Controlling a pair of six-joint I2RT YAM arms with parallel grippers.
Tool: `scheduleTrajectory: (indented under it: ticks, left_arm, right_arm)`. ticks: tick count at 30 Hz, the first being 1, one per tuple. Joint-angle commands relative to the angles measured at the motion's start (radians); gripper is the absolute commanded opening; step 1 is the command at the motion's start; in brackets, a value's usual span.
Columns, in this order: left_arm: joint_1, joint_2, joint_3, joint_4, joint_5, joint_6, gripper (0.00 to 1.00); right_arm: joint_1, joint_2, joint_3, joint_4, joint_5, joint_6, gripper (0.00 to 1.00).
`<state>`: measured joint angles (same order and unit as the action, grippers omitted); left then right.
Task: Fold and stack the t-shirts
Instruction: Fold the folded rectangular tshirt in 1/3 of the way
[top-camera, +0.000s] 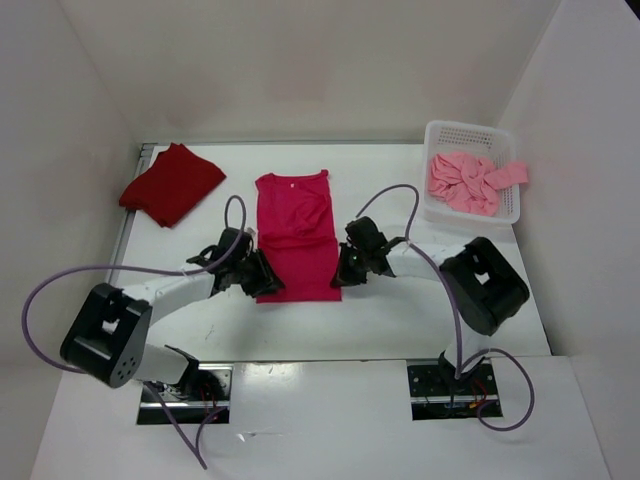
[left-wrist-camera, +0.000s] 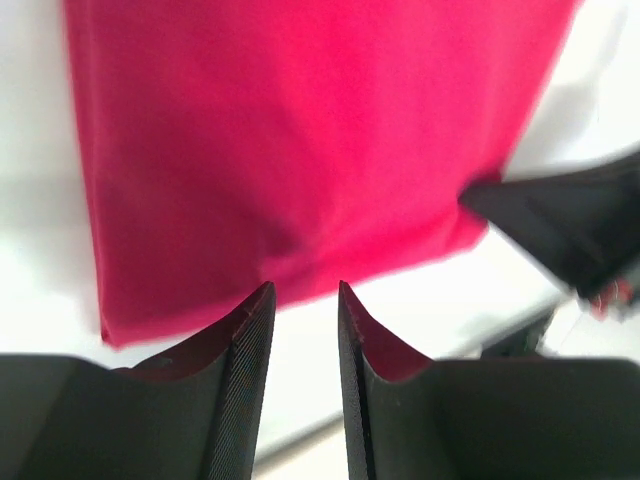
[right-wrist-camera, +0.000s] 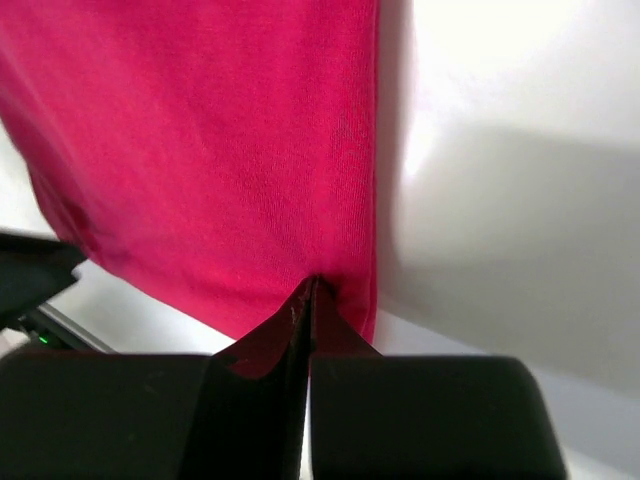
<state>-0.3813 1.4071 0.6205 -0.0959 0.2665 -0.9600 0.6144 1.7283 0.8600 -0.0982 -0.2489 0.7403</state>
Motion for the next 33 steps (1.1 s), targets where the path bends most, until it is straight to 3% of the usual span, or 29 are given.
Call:
scheduleTrajectory:
  ticks: [1,6,10,12,13,14,18,19,20,22,24,26,28,29,30,32,33]
  left_arm:
    - [-0.062,-0.112,-0.024,-0.077,0.001,-0.052,0.39]
    - [-0.035,-0.137,0.154,-0.218,-0.130,0.067,0.39]
    - [0.010,-0.088,0.306,-0.246,-0.156,0.076,0.32]
    - [0.010,-0.076,0.407,-0.237,-0.138,0.148,0.32]
    - [0.019,-0.076,0.433,-0.228,-0.115,0.183,0.26]
    - [0.033,-0.076,0.446,-0.173,0.016,0.217,0.29]
    - [0.166,-0.094,0.264,0.121,0.366,0.161,0.28]
    - [0.177,-0.108,0.224,0.245,0.419,0.161,0.28]
    - [0.188,-0.117,0.200,0.246,0.444,0.161,0.28]
    - [0.179,-0.117,0.246,0.088,0.383,0.291,0.33]
    - [0.179,-0.117,0.260,0.007,0.332,0.348,0.30]
    - [0.188,-0.117,0.245,-0.013,0.312,0.331,0.25]
    - [0.188,-0.117,0.213,0.021,0.380,0.259,0.20]
    - [0.179,-0.117,0.191,0.033,0.393,0.235,0.11]
    - [0.165,-0.117,0.158,0.010,0.393,0.221,0.08]
    - [0.144,-0.129,0.119,-0.007,0.307,0.202,0.06]
    - [0.144,-0.129,0.082,-0.033,0.283,0.181,0.00]
  right_arm:
    - [0.011,-0.097,-0.059,-0.147,0.075,-0.016,0.00]
    - [0.011,-0.160,0.074,-0.251,0.114,-0.067,0.05]
    - [0.011,-0.103,0.192,-0.193,0.036,-0.067,0.08]
    - [0.021,-0.050,0.247,-0.141,-0.045,-0.067,0.08]
    - [0.021,0.003,0.266,-0.127,-0.059,-0.067,0.08]
    - [0.021,0.026,0.304,-0.118,-0.072,-0.067,0.08]
    - [0.021,0.114,0.393,-0.106,-0.090,-0.058,0.08]
    - [0.031,0.154,0.413,-0.106,-0.090,-0.058,0.08]
    - [0.047,0.175,0.456,-0.115,-0.099,-0.058,0.08]
    - [0.063,0.214,0.487,-0.124,-0.108,-0.058,0.08]
    - [0.079,0.264,0.517,-0.114,-0.118,-0.049,0.08]
    - [0.088,0.304,0.543,-0.104,-0.118,-0.039,0.08]
    - [0.088,0.330,0.565,-0.095,-0.118,-0.039,0.08]
    - [0.088,0.355,0.592,-0.106,-0.096,-0.039,0.08]
    - [0.088,0.367,0.606,-0.106,-0.086,-0.039,0.08]
    - [0.088,0.393,0.649,-0.130,-0.053,-0.053,0.08]
    - [0.088,0.402,0.660,-0.130,-0.043,-0.053,0.08]
